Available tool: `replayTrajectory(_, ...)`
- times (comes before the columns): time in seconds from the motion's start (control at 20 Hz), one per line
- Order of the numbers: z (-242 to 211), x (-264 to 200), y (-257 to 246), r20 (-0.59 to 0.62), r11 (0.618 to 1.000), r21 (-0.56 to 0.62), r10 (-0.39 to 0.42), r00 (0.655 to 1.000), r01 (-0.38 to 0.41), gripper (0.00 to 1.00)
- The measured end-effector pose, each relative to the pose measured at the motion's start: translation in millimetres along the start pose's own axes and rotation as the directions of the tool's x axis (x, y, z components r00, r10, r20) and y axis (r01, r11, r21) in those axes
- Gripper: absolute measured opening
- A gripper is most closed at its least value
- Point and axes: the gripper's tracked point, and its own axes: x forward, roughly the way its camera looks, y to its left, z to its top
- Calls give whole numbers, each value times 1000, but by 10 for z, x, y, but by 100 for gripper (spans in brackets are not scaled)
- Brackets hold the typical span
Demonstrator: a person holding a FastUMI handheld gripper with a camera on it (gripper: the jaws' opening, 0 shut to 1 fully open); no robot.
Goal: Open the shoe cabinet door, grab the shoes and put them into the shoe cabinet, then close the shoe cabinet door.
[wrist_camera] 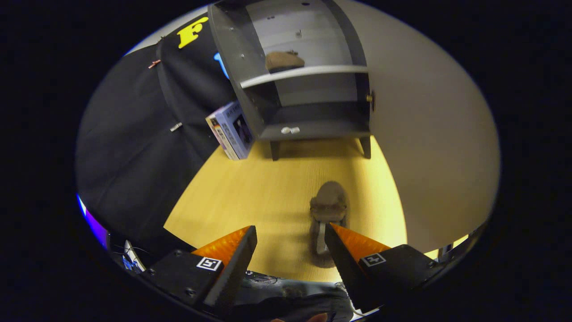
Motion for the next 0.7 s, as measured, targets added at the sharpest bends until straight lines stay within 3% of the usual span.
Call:
replayTrajectory(0.1,-187,318,-121,-48,1000,6,-28,998,28,97)
replayTrajectory(0.25,-443,768,-291,-85,996,23,-81,993,83,87)
replayTrajectory(0.3,-487,893,-315,-84,994,42,-96,992,100,80)
replayTrajectory(0.45,-399,1170,-386,-17,986,92,-135,991,136,68)
replayTrajectory(0.5,-331,1253,-397,22,986,92,-144,989,142,57)
replayTrajectory(0.65,-213,1555,-560,104,976,81,-210,972,202,58)
replayTrajectory(0.7,-139,1510,-661,117,973,88,-225,967,215,43)
